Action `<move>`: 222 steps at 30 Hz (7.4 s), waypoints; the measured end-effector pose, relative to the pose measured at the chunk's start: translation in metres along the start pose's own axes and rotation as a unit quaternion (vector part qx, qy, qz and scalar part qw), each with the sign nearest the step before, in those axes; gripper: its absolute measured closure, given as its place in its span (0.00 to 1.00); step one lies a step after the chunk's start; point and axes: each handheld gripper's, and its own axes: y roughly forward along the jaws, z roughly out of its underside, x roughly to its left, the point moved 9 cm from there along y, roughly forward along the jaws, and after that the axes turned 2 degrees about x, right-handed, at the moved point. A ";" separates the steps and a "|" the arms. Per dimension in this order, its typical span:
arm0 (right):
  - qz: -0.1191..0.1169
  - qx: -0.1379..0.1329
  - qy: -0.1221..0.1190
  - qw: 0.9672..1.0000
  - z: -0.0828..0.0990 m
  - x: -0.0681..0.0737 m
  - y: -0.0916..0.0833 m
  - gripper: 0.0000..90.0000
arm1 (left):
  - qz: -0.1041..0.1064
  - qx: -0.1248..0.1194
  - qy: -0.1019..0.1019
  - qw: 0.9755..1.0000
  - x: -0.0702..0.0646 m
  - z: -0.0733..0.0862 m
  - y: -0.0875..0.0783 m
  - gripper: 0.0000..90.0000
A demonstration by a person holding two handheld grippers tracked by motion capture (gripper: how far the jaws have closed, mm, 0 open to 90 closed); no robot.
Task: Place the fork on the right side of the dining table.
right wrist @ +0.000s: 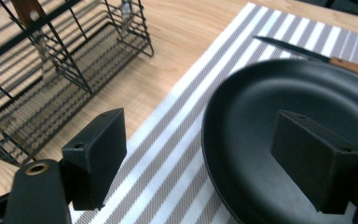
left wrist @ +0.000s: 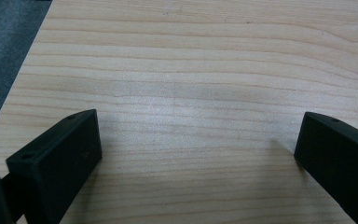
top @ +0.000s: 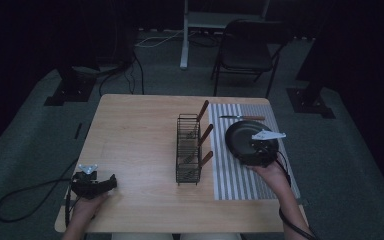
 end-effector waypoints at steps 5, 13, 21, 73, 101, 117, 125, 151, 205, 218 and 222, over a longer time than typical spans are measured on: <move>-0.008 -0.005 -0.004 1.000 -0.012 0.002 0.005 0.20 | 0.000 0.000 0.000 1.000 0.000 0.000 0.000 0.01; -0.021 -0.015 -0.006 1.000 -0.031 0.005 0.011 0.20 | 0.000 0.000 0.000 1.000 0.000 0.000 0.000 0.01; -0.024 -0.016 -0.007 1.000 -0.048 0.007 0.019 0.20 | 0.000 0.000 0.000 1.000 0.000 0.000 0.000 0.01; -0.051 -0.033 0.004 0.998 -0.152 0.032 0.060 0.29 | 0.000 0.000 0.000 1.000 0.000 0.000 0.000 0.01; -0.060 -0.008 0.000 0.998 -0.170 0.047 0.071 0.83 | -0.002 0.001 -0.001 1.000 0.000 0.001 -0.001 0.01; -0.057 -0.028 -0.023 0.998 -0.168 0.059 0.059 0.86 | -0.002 0.001 -0.001 1.000 0.000 0.001 -0.001 0.01; -0.066 -0.039 -0.032 0.997 -0.172 0.067 0.046 0.89 | -0.001 0.001 -0.001 1.000 0.000 0.001 -0.001 0.01; -0.077 -0.091 -0.040 0.992 -0.195 0.069 -0.018 0.90 | -0.002 0.001 -0.001 1.000 0.000 0.001 -0.001 0.01; -0.024 -0.095 0.028 0.995 -0.092 0.009 -0.072 0.90 | -0.002 0.001 -0.001 1.000 0.000 0.000 -0.001 0.01; -0.028 -0.084 0.051 0.995 -0.053 0.005 -0.075 0.90 | -0.002 0.001 -0.001 1.000 0.000 0.001 -0.001 0.01; -0.027 -0.078 0.059 0.995 -0.039 0.005 -0.075 0.90 | -0.002 0.000 -0.002 1.000 0.000 0.000 0.000 0.01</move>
